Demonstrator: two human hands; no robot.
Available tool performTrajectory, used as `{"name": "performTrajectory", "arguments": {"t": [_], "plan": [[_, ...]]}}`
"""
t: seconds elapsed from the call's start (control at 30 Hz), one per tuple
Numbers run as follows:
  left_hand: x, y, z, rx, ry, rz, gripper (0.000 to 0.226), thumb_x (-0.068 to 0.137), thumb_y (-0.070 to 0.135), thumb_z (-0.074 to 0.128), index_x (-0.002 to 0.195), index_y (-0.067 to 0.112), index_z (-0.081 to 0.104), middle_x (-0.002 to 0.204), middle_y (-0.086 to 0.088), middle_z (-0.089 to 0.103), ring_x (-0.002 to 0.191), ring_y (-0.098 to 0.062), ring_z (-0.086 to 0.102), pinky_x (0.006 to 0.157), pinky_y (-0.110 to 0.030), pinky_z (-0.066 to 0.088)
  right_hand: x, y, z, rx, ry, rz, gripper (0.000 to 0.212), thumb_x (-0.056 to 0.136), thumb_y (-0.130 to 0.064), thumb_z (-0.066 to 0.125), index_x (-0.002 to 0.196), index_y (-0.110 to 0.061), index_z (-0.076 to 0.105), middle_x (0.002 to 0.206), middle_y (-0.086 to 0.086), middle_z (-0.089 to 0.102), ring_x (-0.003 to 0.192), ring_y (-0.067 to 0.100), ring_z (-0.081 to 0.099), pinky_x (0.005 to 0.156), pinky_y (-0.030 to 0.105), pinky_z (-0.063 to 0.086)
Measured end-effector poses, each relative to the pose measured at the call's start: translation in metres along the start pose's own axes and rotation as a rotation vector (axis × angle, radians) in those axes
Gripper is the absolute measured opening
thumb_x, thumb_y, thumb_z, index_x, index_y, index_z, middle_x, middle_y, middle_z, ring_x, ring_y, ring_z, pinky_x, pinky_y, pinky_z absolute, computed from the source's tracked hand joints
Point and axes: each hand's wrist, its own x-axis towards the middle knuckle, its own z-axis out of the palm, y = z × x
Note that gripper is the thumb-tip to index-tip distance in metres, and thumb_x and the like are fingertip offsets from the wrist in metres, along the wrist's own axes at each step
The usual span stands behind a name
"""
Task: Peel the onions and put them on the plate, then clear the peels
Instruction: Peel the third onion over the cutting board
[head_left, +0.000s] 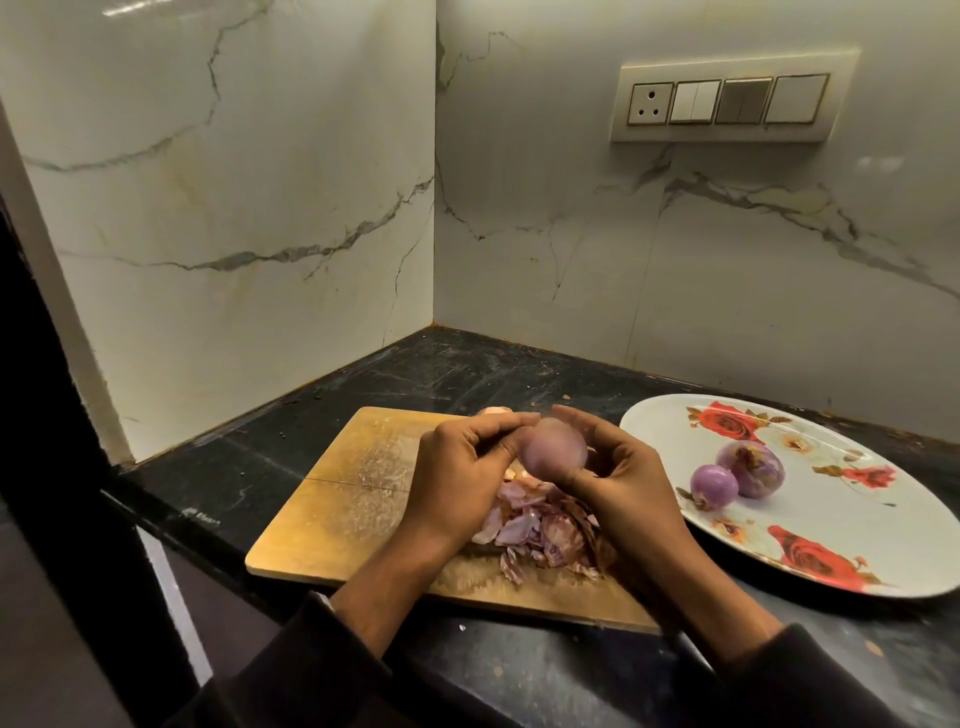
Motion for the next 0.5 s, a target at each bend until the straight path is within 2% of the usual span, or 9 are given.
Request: {"name": "performTrajectory", "arguments": {"t": [0.1, 0.2, 0.3, 0.37, 0.5], "plan": [[0.0006, -0.0032, -0.0002, 0.032, -0.021, 0.008, 0.024, 0.090, 0.014, 0.072, 0.113, 0.020, 0.075, 0.101, 0.016, 0.073, 0.098, 0.011, 0.065, 0.083, -0.011, 0.053, -0.0013, -0.0041, -0.0029, -0.087, -0.012, -0.035, 0.075, 0.065, -0.045, 0.081, 0.135, -0.024, 0.063, 0.130, 0.000, 0.067, 0.115, 0.013, 0.067, 0.089, 0.031, 0.060], [-0.0003, -0.0048, 0.0011, 0.075, -0.034, 0.049, 0.025, 0.090, 0.016, 0.073, 0.115, 0.019, 0.075, 0.106, 0.008, 0.075, 0.100, 0.006, 0.067, 0.086, -0.014, 0.054, -0.0013, -0.0078, -0.0058, -0.196, -0.024, -0.078, 0.068, 0.073, -0.046, 0.073, 0.137, -0.026, 0.060, 0.135, 0.000, 0.064, 0.122, 0.013, 0.061, 0.094, 0.027, 0.057], [-0.0007, -0.0060, 0.0018, 0.126, -0.033, 0.095, 0.023, 0.091, 0.019, 0.071, 0.114, 0.017, 0.075, 0.104, 0.006, 0.076, 0.096, 0.004, 0.068, 0.084, -0.013, 0.054, 0.0003, -0.0090, -0.0076, -0.285, -0.051, -0.107, 0.057, 0.088, -0.031, 0.069, 0.142, -0.024, 0.054, 0.141, -0.005, 0.059, 0.128, 0.008, 0.056, 0.098, 0.016, 0.051], [-0.0006, -0.0069, 0.0022, 0.155, -0.030, 0.121, 0.023, 0.092, 0.019, 0.071, 0.114, 0.017, 0.076, 0.102, 0.005, 0.076, 0.094, 0.002, 0.069, 0.082, -0.015, 0.055, 0.0006, -0.0091, -0.0082, -0.324, -0.061, -0.108, 0.055, 0.093, -0.023, 0.067, 0.145, -0.022, 0.051, 0.141, -0.008, 0.056, 0.128, 0.005, 0.053, 0.094, 0.008, 0.048], [-0.0008, -0.0077, 0.0028, 0.202, -0.032, 0.177, 0.021, 0.092, 0.017, 0.071, 0.112, 0.016, 0.077, 0.099, 0.004, 0.077, 0.091, 0.001, 0.069, 0.078, -0.011, 0.052, 0.0011, -0.0078, -0.0095, -0.348, -0.070, -0.103, 0.055, 0.094, -0.018, 0.068, 0.146, -0.021, 0.050, 0.142, -0.006, 0.056, 0.126, 0.004, 0.054, 0.091, 0.007, 0.049]]}}
